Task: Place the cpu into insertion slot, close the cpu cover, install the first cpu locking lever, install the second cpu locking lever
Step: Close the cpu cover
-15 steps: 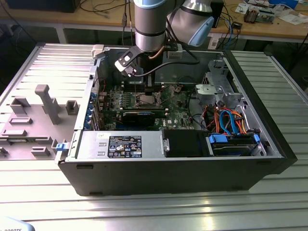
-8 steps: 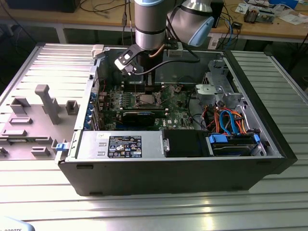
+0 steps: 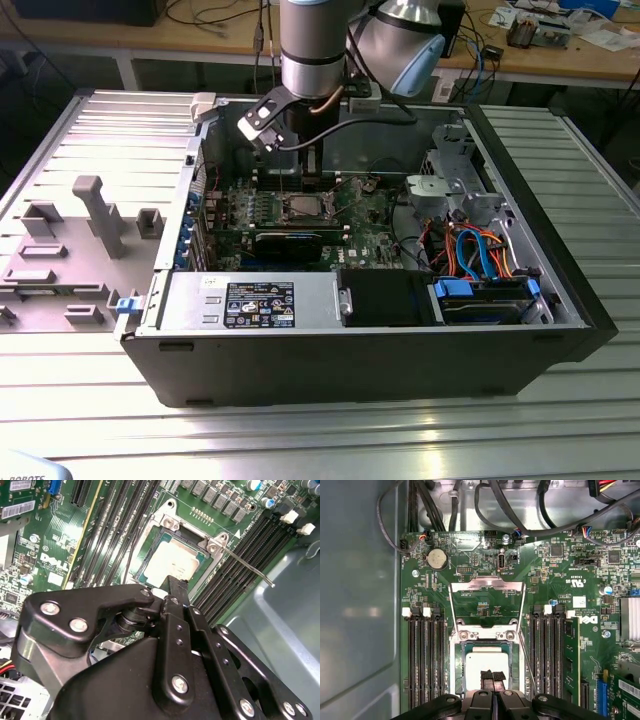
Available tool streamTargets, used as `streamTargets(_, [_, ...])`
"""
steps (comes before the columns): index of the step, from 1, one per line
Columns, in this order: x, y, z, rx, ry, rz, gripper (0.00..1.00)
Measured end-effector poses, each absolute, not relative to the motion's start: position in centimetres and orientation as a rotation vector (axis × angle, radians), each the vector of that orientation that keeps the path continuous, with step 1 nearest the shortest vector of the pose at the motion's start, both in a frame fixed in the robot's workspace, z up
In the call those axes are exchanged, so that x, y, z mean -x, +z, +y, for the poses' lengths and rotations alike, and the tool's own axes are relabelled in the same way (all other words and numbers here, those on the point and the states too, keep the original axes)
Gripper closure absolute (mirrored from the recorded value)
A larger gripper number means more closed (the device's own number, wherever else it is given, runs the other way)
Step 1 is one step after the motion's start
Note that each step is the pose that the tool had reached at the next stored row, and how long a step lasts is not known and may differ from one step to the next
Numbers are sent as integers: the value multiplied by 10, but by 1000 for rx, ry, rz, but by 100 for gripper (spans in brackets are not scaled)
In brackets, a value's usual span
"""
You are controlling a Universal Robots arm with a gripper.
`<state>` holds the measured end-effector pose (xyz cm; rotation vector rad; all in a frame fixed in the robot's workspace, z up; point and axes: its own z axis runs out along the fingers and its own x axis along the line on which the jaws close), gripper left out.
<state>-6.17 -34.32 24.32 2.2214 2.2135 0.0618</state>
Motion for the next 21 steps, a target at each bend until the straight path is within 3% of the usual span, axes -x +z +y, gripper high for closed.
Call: streamTargets(21, [59, 246, -343, -2224, 56, 2214, 89])
